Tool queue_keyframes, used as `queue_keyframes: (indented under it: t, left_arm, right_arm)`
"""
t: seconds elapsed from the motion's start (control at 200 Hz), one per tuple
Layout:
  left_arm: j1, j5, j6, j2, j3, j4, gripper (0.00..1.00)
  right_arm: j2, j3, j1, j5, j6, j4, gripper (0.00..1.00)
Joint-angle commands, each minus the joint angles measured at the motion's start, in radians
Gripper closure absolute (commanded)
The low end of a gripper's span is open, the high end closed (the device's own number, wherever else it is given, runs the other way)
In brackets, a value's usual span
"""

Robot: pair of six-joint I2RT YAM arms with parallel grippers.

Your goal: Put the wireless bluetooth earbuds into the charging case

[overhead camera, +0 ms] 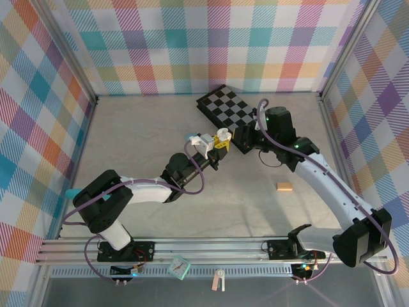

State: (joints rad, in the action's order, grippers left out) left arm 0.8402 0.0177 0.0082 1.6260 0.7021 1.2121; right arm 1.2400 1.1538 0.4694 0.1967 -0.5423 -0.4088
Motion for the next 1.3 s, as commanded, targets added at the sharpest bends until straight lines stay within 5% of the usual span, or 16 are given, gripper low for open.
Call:
queue_keyframes:
  t: [0.0, 0.335, 0.665, 1.295]
  left_arm:
    - [0.004, 0.022, 0.004, -0.030, -0.007, 0.076, 1.00]
    - [0.002, 0.019, 0.015, -0.027, -0.003, 0.063, 1.00]
    - [0.002, 0.029, 0.021, -0.015, 0.003, 0.053, 1.00]
    - [-0.006, 0.035, 0.019, -0.040, -0.041, 0.085, 1.00]
  right_arm:
    - [0.022, 0.037, -0.002, 0.038, 0.008, -0.014, 0.70]
    - [0.029, 0.052, 0.002, 0.209, 0.067, -0.037, 0.70]
    - [0.011, 0.097, 0.043, 0.208, 0.149, -0.146, 0.70]
    - [-0.005, 0.163, 0.008, 0.015, 0.147, -0.201, 0.66]
